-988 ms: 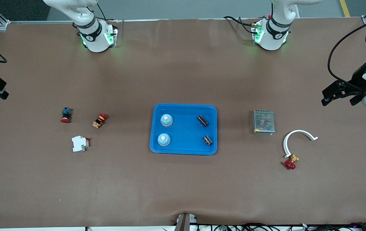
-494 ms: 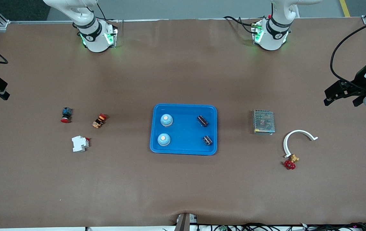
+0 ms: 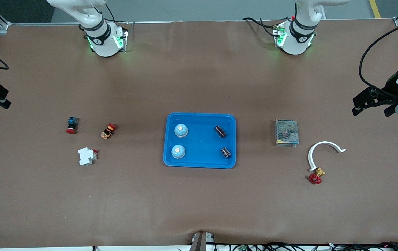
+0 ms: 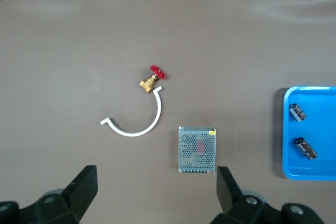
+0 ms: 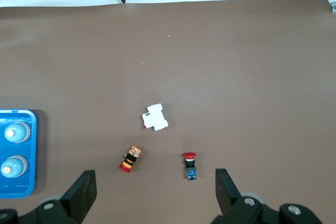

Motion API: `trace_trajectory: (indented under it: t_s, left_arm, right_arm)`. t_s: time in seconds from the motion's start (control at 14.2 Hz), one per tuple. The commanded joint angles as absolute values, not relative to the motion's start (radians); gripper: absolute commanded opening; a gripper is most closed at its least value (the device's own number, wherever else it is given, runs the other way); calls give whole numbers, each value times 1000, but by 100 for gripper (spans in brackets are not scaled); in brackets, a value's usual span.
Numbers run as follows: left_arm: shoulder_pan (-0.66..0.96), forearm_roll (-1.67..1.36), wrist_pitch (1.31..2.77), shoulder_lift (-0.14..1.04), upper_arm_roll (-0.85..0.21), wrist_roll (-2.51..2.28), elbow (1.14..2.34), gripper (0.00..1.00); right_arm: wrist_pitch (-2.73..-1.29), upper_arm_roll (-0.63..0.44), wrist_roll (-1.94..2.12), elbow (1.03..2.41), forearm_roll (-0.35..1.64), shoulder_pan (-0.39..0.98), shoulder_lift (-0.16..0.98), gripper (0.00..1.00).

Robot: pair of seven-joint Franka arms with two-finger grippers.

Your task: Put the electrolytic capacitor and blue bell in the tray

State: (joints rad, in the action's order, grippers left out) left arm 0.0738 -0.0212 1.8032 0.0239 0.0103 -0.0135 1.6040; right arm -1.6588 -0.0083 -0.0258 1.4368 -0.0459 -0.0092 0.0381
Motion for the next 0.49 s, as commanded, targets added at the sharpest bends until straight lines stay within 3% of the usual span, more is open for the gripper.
trace_trajectory:
  t_s: [0.0, 0.42]
  left_arm:
    - [78, -3, 1744, 37, 5, -11, 1545, 100]
    - [67, -11, 1697, 35, 6, -50, 1534, 100]
  right_arm:
    - [-1654, -5, -14, 1434, -32, -15, 40, 100]
    - [-1658, -5, -11, 1433, -32, -23, 40, 100]
